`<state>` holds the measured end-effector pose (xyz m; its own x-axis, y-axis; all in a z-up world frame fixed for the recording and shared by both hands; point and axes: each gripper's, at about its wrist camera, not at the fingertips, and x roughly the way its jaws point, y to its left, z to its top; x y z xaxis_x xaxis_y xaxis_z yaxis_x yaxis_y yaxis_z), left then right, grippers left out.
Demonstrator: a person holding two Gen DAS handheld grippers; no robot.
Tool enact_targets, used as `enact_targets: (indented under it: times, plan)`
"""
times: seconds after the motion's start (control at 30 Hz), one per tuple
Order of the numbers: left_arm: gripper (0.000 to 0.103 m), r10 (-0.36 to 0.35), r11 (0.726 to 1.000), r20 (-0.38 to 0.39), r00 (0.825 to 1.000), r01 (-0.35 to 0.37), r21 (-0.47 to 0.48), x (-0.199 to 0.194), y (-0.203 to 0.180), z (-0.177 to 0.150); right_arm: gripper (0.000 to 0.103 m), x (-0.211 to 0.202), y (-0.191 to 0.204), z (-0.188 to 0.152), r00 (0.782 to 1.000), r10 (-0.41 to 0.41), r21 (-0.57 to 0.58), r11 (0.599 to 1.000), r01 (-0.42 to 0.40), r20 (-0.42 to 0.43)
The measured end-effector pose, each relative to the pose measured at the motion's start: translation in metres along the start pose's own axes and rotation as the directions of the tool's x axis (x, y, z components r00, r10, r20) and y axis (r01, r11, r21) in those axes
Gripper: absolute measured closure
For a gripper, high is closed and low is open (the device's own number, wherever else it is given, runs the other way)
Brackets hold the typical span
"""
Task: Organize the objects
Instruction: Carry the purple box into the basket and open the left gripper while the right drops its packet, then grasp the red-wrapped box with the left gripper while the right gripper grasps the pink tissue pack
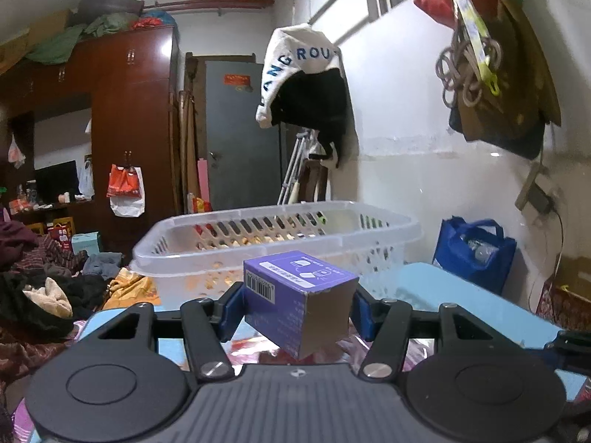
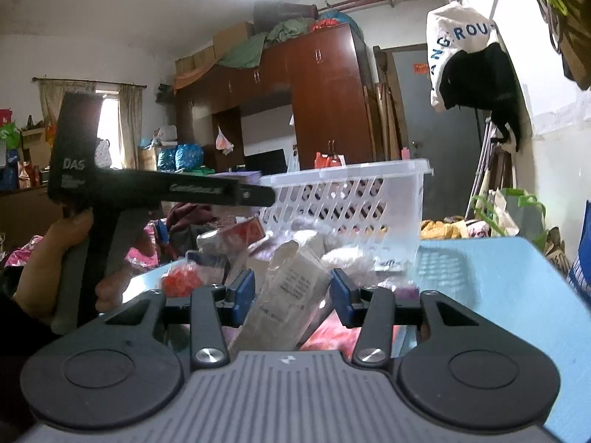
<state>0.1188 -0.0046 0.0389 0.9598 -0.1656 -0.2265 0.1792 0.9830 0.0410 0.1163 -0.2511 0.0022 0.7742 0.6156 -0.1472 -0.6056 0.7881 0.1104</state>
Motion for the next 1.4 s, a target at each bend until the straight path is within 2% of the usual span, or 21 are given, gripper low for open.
enact_targets:
  times: [0.1, 0.27, 0.37, 0.47, 0.57, 0.67, 0.77, 0.87, 0.93, 1.0, 1.07, 1.1, 1.13, 1.2, 1.23, 1.3, 1.4]
  plan:
    - [0.041, -0.005, 1.000, 0.007, 1.000, 0.005, -0.020, -0.001, 0.007, 0.001, 0.055, 0.000, -0.004, 0.007, 1.000, -0.008, 0.004, 1.000, 0.008, 0.010]
    - [0.041, -0.051, 0.996, 0.042, 0.998, 0.054, -0.068, -0.003, 0.018, 0.014, 0.055, 0.004, -0.013, 0.026, 0.999, -0.025, 0.007, 1.000, 0.025, 0.027]
    - [0.041, -0.051, 0.997, 0.062, 0.997, 0.054, -0.055, -0.004, 0.021, 0.037, 0.055, 0.012, -0.016, 0.055, 0.998, -0.050, -0.026, 0.998, 0.051, 0.048]
    - [0.041, -0.011, 1.000, 0.073, 0.997, 0.013, -0.023, 0.003, 0.022, 0.059, 0.055, 0.030, -0.014, 0.092, 0.993, -0.092, -0.077, 0.992, 0.098, 0.076]
    - [0.041, 0.020, 1.000, 0.044, 0.999, -0.019, -0.018, 0.024, 0.029, 0.077, 0.055, 0.066, -0.012, 0.128, 0.989, -0.124, -0.130, 0.983, 0.133, 0.075]
    - [0.041, 0.056, 0.998, -0.013, 0.998, -0.056, -0.024, 0.052, 0.039, 0.089, 0.056, 0.109, -0.015, 0.144, 0.982, -0.185, -0.186, 0.964, 0.189, 0.039]
    - [0.040, 0.099, 0.994, -0.062, 0.993, -0.101, -0.032, 0.076, 0.047, 0.090, 0.056, 0.145, -0.026, 0.147, 0.971, -0.238, -0.198, 0.953, 0.228, -0.025]
    - [0.039, 0.106, 0.993, -0.079, 0.991, -0.110, -0.047, 0.083, 0.056, 0.084, 0.056, 0.159, -0.033, 0.139, 0.969, -0.237, -0.195, 0.956, 0.220, -0.066]
    - [0.036, 0.108, 0.991, -0.074, 0.991, -0.114, -0.068, 0.086, 0.062, 0.081, 0.055, 0.160, -0.035, 0.135, 0.967, -0.247, -0.208, 0.951, 0.229, -0.066]
    - [0.018, 0.115, 0.990, -0.066, 0.991, -0.119, -0.076, 0.089, 0.066, 0.080, 0.054, 0.162, -0.034, 0.134, 0.969, -0.236, -0.223, 0.951, 0.214, -0.076]
    - [0.008, 0.135, 0.989, -0.032, 0.990, -0.137, -0.057, 0.089, 0.066, 0.078, 0.046, 0.159, -0.029, 0.131, 0.968, -0.236, -0.233, 0.949, 0.212, -0.083]
    - [0.001, 0.142, 0.988, -0.009, 0.990, -0.143, -0.054, 0.086, 0.065, 0.077, 0.026, 0.155, -0.027, 0.131, 0.969, -0.239, -0.237, 0.947, 0.216, -0.070]
    - [0.000, 0.140, 0.987, 0.016, 0.990, -0.138, -0.076, 0.083, 0.068, 0.075, 0.004, 0.149, -0.026, 0.133, 0.971, -0.233, -0.234, 0.948, 0.217, -0.044]
    - [0.000, 0.079, 0.988, 0.052, 0.996, -0.071, -0.135, 0.074, 0.075, 0.071, 0.000, 0.128, -0.023, 0.130, 0.977, -0.211, -0.216, 0.954, 0.209, 0.015]
    - [0.000, 0.055, 0.988, 0.027, 0.998, -0.051, -0.149, 0.072, 0.077, 0.069, 0.000, 0.123, -0.023, 0.130, 0.980, -0.196, -0.207, 0.958, 0.196, 0.022]
    - [0.000, 0.052, 0.990, 0.021, 0.998, -0.049, -0.132, 0.061, 0.075, 0.061, 0.000, 0.100, -0.021, 0.121, 0.983, -0.180, -0.180, 0.966, 0.183, 0.036]
    - [0.000, 0.045, 0.992, 0.036, 0.998, -0.040, -0.122, 0.026, 0.068, 0.038, 0.000, 0.067, -0.020, 0.097, 0.979, -0.199, -0.152, 0.967, 0.203, 0.040]
